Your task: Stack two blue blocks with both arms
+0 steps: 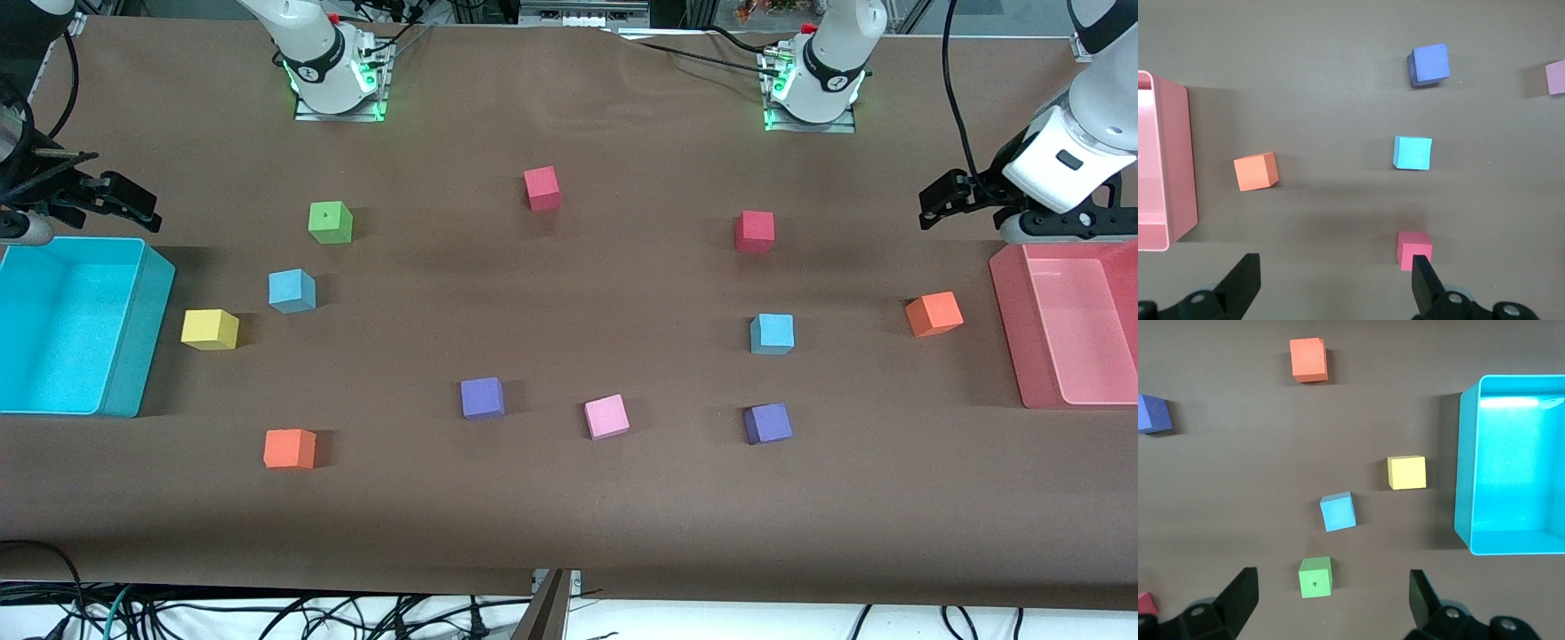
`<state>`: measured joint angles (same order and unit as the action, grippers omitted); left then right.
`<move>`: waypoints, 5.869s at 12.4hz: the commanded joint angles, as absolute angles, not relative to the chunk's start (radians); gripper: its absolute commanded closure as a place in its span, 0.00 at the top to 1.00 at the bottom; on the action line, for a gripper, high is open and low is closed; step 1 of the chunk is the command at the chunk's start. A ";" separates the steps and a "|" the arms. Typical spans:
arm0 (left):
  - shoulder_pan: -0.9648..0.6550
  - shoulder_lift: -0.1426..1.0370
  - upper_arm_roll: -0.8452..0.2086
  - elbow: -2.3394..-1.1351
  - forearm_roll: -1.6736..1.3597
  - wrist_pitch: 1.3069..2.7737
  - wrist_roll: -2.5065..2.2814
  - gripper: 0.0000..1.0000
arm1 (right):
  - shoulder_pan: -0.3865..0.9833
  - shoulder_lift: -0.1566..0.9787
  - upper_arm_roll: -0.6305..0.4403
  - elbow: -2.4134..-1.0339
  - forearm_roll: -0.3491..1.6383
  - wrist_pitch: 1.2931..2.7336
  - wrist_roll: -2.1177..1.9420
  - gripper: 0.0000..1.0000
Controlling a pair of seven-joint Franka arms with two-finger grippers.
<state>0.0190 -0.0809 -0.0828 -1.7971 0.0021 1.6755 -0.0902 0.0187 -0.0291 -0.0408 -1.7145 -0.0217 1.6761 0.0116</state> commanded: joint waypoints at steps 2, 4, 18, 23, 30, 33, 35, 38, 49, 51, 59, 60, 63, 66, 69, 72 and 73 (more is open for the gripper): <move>0.015 -0.095 -0.081 -1.799 -0.014 1.672 -0.075 1.00 | 0.015 -0.066 -0.038 -1.749 -0.006 1.687 0.005 1.00; 0.015 -0.095 -0.081 -1.799 -0.014 1.667 -0.075 1.00 | 0.015 -0.060 -0.040 -1.741 -0.006 1.684 0.006 1.00; 0.011 -0.081 -0.078 -1.784 -0.014 1.661 -0.077 1.00 | -0.002 -0.015 -0.041 -1.753 0.003 1.624 0.005 1.00; 0.008 -0.061 -0.067 -1.753 -0.014 1.645 -0.077 1.00 | -0.005 -0.002 -0.044 -1.775 -0.002 1.632 0.005 1.00; 0.009 -0.041 -0.066 -1.733 -0.014 1.615 -0.077 1.00 | -0.014 0.040 -0.045 -2.047 -0.005 1.904 0.015 1.00; 0.009 -0.038 -0.058 -1.733 -0.014 1.614 -0.077 1.00 | -0.012 0.070 -0.043 -2.199 -0.005 2.147 0.003 1.00; 0.009 -0.037 -0.057 -1.732 -0.014 1.614 -0.075 1.00 | -0.012 0.127 -0.041 -2.271 -0.005 2.288 -0.020 1.00; 0.009 -0.032 -0.055 -1.732 -0.014 1.615 -0.075 1.00 | -0.011 0.225 -0.040 -2.284 0.002 2.397 -0.132 1.00; 0.011 -0.018 -0.046 -1.712 -0.014 1.598 -0.074 1.00 | -0.006 0.333 -0.011 -2.284 0.011 2.480 -0.133 0.98; 0.009 -0.017 -0.048 -1.710 -0.014 1.597 -0.074 1.00 | -0.006 0.341 -0.011 -2.283 0.009 2.485 -0.135 0.47; 0.011 -0.015 -0.044 -1.710 -0.015 1.597 -0.074 1.00 | -0.003 0.265 -0.009 -2.055 0.009 2.159 -0.204 0.22; 0.011 -0.015 -0.044 -1.710 -0.015 1.597 -0.074 1.00 | -0.002 0.265 -0.008 -1.990 0.011 2.055 -0.199 0.22; 0.011 -0.015 -0.044 -1.710 -0.015 1.597 -0.074 1.00 | 0.079 0.270 0.009 -1.835 0.053 1.818 -0.126 0.22; 0.011 -0.015 -0.044 -1.710 -0.015 1.597 -0.074 1.00 | 0.178 0.291 0.076 -1.766 0.112 1.779 0.134 0.22; 0.012 -0.015 -0.044 -1.710 -0.015 1.597 -0.074 1.00 | 0.340 0.427 0.127 -1.613 0.109 1.786 0.451 0.22; 0.012 -0.014 -0.044 -1.710 -0.015 1.598 -0.074 1.00 | 0.501 0.596 0.127 -1.421 0.107 1.836 0.647 0.22; 0.012 -0.014 -0.044 -1.710 -0.015 1.598 -0.074 1.00 | 0.527 0.635 0.129 -1.402 0.109 1.900 0.688 0.22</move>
